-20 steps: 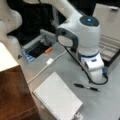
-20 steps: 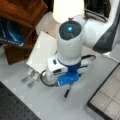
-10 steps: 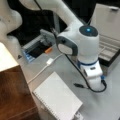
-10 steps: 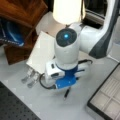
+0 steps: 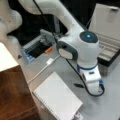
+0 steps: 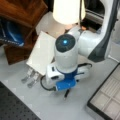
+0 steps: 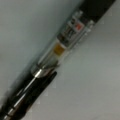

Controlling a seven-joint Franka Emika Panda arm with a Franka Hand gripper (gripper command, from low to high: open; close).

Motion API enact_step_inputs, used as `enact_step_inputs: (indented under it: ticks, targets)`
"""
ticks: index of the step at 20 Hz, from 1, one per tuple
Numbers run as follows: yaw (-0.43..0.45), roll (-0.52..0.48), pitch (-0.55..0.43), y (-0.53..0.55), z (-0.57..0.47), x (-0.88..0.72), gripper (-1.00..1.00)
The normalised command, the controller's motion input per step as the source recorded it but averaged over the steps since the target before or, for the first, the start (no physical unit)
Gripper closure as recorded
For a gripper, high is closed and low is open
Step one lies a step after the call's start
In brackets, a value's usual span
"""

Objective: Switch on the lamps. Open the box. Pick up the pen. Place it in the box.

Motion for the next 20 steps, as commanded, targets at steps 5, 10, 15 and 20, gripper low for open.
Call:
enact_step_inputs:
  ticks: [5, 10, 15, 20]
  targets:
    - [-0.062, -0.039, -0.106, 0.13, -0.2, -0.01, -1.0]
    - [-0.046, -0.08, -0.12, 0.12, -0.12, -0.06, -1.0]
    - [-0.04, -0.092, -0.14, 0.11, -0.1, -0.1, 1.0]
    - [-0.023, -0.094, -0.178, 0.1, -0.16, -0.09, 1.0]
